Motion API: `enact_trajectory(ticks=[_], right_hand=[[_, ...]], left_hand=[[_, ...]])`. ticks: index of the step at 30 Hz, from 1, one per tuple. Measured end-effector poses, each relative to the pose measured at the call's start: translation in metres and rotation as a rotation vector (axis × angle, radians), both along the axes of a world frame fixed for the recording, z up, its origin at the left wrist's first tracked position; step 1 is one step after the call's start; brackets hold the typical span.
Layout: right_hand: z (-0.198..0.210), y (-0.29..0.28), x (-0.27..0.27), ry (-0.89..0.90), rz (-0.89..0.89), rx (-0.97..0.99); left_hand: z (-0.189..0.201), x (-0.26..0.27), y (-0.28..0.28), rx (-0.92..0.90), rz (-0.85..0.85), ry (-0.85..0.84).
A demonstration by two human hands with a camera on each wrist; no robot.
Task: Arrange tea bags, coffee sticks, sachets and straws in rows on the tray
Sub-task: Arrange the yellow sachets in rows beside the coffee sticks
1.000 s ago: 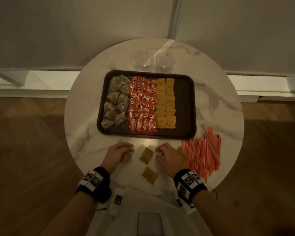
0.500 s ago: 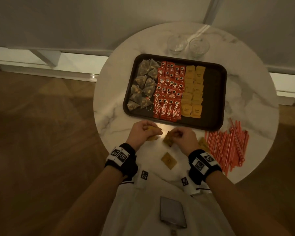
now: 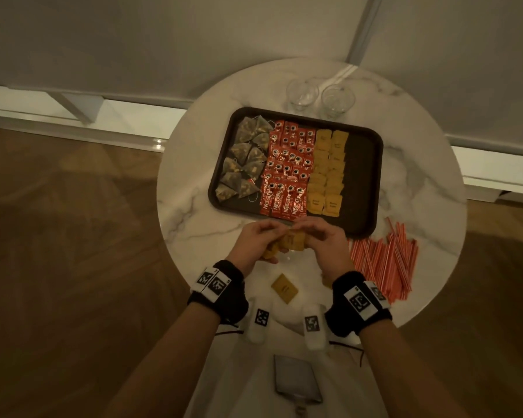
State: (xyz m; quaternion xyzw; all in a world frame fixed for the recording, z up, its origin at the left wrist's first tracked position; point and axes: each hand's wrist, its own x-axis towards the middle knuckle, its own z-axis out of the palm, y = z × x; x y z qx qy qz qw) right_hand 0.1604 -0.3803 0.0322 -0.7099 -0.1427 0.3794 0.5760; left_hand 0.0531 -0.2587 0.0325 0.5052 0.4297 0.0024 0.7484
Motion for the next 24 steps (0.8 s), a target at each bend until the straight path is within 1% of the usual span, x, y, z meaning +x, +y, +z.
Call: enact_trajectory(ticks=[3, 4, 5, 8, 10, 12, 15, 17, 21, 24], right_hand=[[0.006, -0.004, 0.007, 0.218, -0.145, 0.037], [0.008, -0.006, 0.008, 0.266, -0.144, 0.035], [0.009, -0.007, 0.008, 0.270, -0.114, 0.008], [0.007, -0.009, 0.008, 0.172, -0.009, -0.110], [0.004, -0.011, 0.008, 0.116, 0.026, -0.133], [0.002, -0.012, 0.010, 0.081, 0.005, -0.145], [-0.002, -0.017, 0.015, 0.049, -0.084, -0.153], [-0.005, -0.020, 0.019, 0.048, -0.082, -0.159], [-0.015, -0.026, 0.036, 0.029, -0.072, -0.216], [-0.030, -0.027, 0.062, -0.055, -0.064, -0.312]], left_hand=[[0.002, 0.003, -0.002, -0.005, 0.127, -0.034], [0.004, 0.004, -0.003, -0.019, 0.164, -0.045], [0.004, 0.005, -0.004, -0.031, 0.185, -0.056], [0.002, 0.009, -0.008, -0.040, 0.197, -0.078], [-0.001, 0.011, -0.011, -0.041, 0.177, -0.075], [-0.004, 0.011, -0.015, -0.043, 0.122, -0.054], [-0.011, 0.012, -0.020, -0.007, 0.017, -0.005], [-0.016, 0.013, -0.023, 0.013, -0.036, 0.016], [-0.026, 0.015, -0.022, 0.001, -0.019, 0.086], [-0.029, 0.012, -0.016, -0.054, 0.001, 0.078]])
